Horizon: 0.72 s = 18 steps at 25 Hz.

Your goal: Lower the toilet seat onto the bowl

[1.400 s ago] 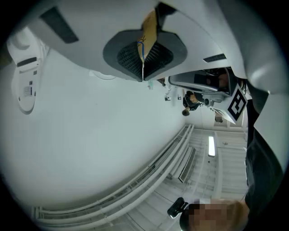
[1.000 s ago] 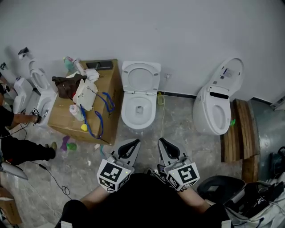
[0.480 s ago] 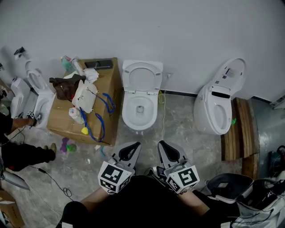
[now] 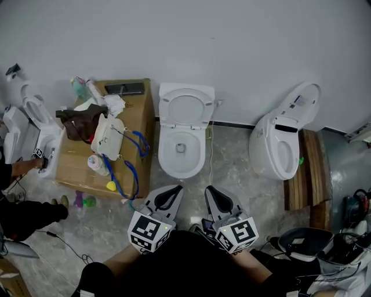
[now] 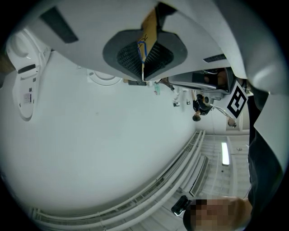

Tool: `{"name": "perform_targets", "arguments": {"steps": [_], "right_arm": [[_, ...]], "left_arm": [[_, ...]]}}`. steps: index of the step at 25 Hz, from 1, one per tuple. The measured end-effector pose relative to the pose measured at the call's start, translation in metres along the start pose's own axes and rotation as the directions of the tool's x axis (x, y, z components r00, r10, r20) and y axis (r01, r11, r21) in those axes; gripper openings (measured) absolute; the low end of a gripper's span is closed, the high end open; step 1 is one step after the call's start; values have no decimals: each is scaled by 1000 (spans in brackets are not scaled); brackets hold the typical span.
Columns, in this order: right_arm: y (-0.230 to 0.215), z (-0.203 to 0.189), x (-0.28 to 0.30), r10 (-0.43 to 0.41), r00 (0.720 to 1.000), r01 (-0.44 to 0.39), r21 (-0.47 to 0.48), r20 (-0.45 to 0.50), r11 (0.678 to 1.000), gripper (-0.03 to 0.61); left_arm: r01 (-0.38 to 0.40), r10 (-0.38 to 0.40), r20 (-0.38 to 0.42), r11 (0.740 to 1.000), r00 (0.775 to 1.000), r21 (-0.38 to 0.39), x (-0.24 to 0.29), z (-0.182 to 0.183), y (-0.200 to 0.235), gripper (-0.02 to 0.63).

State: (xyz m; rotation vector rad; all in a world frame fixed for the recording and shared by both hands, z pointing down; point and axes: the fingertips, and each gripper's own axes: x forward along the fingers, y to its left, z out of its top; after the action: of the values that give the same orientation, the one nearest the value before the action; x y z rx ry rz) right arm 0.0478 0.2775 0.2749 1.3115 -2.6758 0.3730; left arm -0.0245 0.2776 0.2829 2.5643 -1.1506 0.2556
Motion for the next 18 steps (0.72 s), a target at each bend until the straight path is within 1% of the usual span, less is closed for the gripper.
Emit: {"name": "perform_targets", "arguments": {"steps": [4, 9, 13, 18], "right_arm": [[8, 4, 35, -12, 1000, 12, -2, -29, 1000, 34], [6, 2, 57, -42, 997, 42, 12, -71, 999, 32], [5, -2, 69, -53, 994, 55, 15, -99, 998, 34], [3, -13, 78, -37, 992, 41, 31, -119, 999, 34]], "left_arm": [[17, -17, -3, 999, 1000, -29, 2, 3, 37, 20], [37, -38, -10, 998, 999, -59, 8, 3, 63, 21], [48, -50, -16, 995, 999, -89, 13, -2, 76, 21], [48, -51, -28, 994, 998, -99, 22, -11, 83, 21]]}}
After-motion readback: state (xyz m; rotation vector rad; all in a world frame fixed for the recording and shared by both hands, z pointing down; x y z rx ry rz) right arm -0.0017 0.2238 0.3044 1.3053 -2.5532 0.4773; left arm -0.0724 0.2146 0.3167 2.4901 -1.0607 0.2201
